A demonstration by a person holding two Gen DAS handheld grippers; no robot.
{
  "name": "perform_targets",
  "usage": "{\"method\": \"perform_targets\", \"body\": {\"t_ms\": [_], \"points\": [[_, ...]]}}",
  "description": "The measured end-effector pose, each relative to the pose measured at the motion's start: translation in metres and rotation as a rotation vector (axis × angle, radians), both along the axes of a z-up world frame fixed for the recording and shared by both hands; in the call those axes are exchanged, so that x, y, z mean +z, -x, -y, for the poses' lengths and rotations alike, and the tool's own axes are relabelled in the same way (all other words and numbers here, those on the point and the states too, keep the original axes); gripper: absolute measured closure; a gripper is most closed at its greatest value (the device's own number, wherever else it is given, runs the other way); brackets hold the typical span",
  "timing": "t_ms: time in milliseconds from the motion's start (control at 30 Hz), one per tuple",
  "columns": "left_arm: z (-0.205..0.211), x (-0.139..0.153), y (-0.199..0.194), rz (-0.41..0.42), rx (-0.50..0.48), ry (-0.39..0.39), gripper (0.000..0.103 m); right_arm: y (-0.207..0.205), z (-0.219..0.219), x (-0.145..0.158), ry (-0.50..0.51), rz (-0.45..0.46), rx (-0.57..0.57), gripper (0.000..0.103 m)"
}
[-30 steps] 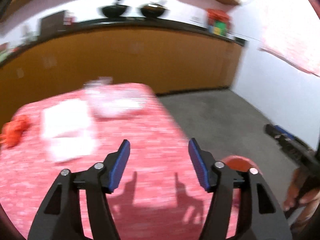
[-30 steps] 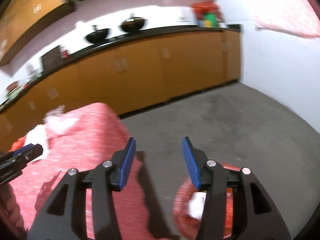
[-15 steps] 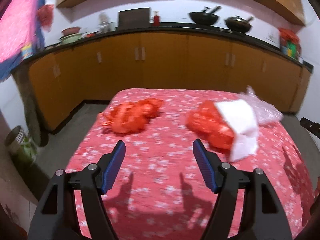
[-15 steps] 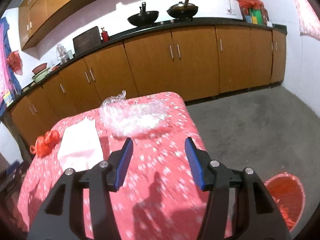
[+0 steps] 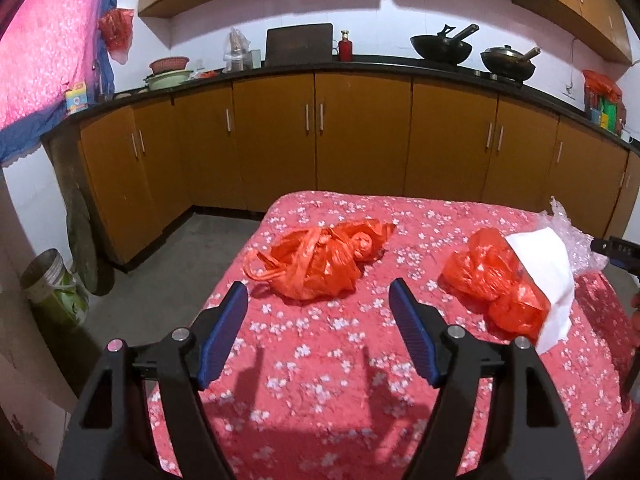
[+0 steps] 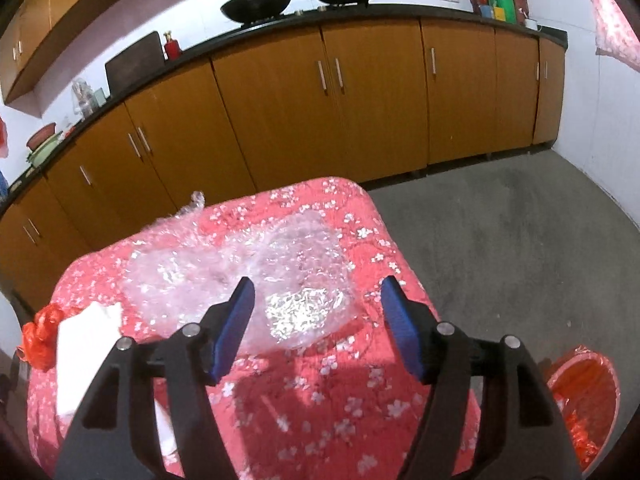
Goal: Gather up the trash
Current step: 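Swing both open tools back over the bed toward the remaining trash, then grasp the bubble wrap with the right tool while the left tool grasps a red bag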
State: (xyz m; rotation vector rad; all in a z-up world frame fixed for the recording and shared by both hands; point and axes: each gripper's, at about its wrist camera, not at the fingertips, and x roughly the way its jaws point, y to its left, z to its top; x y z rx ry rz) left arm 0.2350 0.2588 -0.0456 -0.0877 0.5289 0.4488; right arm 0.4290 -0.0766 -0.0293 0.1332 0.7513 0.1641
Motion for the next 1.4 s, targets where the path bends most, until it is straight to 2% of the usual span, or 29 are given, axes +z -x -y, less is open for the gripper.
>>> {"method": "perform_targets", "body": {"t_ms": [33,67,100,167,233,400,633,800,867,933,967,1033,1100,1133,1200,1300,1400], "points": [[-0.001,0.0,-0.001,-0.001,0.001,-0.005,0.03,0.0,-0.002,-0.002,0.008,0.001,0.008,0.047],[-0.003,0.0,-0.002,-0.001,0.003,-0.008,0.03,-0.001,-0.004,-0.003,0.007,-0.003,0.024,0.061],[-0.004,0.0,-0.003,-0.001,0.005,-0.009,0.03,-0.002,-0.006,-0.004,0.004,-0.005,0.033,0.067],[-0.007,0.0,-0.005,-0.001,0.01,-0.007,0.03,0.001,-0.009,-0.003,0.017,0.006,0.058,0.09],[-0.01,0.001,-0.006,0.002,0.01,-0.005,0.03,0.007,-0.014,-0.001,0.049,0.034,0.077,0.093],[-0.015,0.003,-0.013,0.001,-0.001,-0.012,0.029,0.03,-0.026,0.008,0.161,0.119,0.116,0.095],[-0.028,0.0,-0.032,-0.019,-0.035,0.019,0.029,0.045,-0.028,0.012,0.174,0.122,0.142,0.096],[-0.034,-0.014,-0.052,-0.094,-0.038,0.012,0.029,0.047,-0.029,0.012,0.177,0.116,0.15,0.095],[-0.042,-0.022,-0.061,-0.148,-0.031,0.053,0.029,0.047,-0.028,0.012,0.175,0.108,0.155,0.095],[-0.049,-0.026,-0.066,-0.164,-0.03,0.094,0.03,0.046,-0.028,0.013,0.175,0.108,0.155,0.095],[-0.051,-0.027,-0.067,-0.169,-0.029,0.102,0.032,0.045,-0.028,0.014,0.176,0.106,0.156,0.095],[-0.053,-0.028,-0.068,-0.176,-0.04,0.112,0.044,0.046,-0.028,0.014,0.176,0.107,0.154,0.095],[-0.051,-0.031,-0.07,-0.19,-0.055,0.118,0.063,0.046,-0.027,0.015,0.172,0.107,0.149,0.095],[-0.049,-0.031,-0.071,-0.192,-0.063,0.115,0.067,0.047,-0.027,0.015,0.17,0.107,0.148,0.095],[-0.045,-0.03,-0.069,-0.184,-0.08,0.106,0.082,0.049,-0.026,0.015,0.168,0.108,0.147,0.095],[-0.043,-0.027,-0.064,-0.161,-0.087,0.108,0.091,0.054,-0.023,0.016,0.166,0.114,0.146,0.095],[-0.038,-0.023,-0.057,-0.127,-0.094,0.102,0.093,0.063,-0.019,0.018,0.157,0.131,0.134,0.095]]}}
